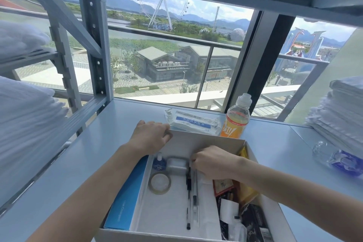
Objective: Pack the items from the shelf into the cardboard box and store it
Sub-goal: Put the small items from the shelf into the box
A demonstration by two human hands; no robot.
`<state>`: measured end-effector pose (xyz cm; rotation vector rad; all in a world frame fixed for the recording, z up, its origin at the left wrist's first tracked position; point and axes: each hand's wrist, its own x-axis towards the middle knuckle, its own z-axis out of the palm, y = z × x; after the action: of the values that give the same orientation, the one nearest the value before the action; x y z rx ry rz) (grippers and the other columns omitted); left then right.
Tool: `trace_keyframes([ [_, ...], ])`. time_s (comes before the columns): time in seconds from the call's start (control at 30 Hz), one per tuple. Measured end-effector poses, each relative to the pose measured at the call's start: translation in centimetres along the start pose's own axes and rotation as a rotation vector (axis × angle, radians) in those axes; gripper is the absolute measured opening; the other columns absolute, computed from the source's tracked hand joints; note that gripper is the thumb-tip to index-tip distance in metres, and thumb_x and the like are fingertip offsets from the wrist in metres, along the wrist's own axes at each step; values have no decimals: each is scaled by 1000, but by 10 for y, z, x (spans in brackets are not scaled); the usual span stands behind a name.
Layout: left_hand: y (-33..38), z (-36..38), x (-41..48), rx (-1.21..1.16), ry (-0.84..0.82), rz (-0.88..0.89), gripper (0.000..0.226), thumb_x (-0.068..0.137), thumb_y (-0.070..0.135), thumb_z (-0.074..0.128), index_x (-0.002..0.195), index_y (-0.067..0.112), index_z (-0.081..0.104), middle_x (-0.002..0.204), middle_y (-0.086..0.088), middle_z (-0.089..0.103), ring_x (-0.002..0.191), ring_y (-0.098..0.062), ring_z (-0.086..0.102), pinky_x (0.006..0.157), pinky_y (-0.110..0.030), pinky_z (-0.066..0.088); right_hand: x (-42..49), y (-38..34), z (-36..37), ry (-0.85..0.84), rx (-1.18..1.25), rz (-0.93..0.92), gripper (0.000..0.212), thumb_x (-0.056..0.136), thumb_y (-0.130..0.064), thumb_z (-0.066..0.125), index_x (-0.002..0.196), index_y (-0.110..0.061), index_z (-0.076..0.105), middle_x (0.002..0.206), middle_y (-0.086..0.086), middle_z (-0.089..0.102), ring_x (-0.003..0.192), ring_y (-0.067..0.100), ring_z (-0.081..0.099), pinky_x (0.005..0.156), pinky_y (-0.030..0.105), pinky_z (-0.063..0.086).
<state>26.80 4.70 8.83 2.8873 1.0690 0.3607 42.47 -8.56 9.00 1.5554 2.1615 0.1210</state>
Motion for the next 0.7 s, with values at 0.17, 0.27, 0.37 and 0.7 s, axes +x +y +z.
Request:
trace_keyframes([
  [0.17,0,0,0,-11,16,1,26,95,38,34,97,22,54,106,1,63,102,-21,53,84,-36,26,1,-4,-1,162,144,-65,30,89,-8,43,114,-14,59,108,6,59,95,32,57,75,41,50],
  [0.27,-1,0,0,-14,12,2,26,95,38,34,97,22,54,107,1,63,102,-21,52,85,-37,27,3,-5,2,159,178,-47,36,89,-7,42,119,-17,59,109,6,60,96,32,58,75,38,50],
  [0.37,0,0,0,-14,7,3,26,95,39,34,98,23,54,107,1,63,102,-21,53,85,-37,27,4,-4,4,166,229,-21,42,89,-7,41,123,-24,58,112,3,61,98,30,58,75,35,46],
  [0.7,1,-1,-2,-16,19,2,19,95,37,33,87,26,45,106,0,63,102,-22,51,85,-37,27,-24,33,-45,636,518,22,21,87,-4,58,97,-16,71,79,-8,68,62,-2,61,63,14,55],
])
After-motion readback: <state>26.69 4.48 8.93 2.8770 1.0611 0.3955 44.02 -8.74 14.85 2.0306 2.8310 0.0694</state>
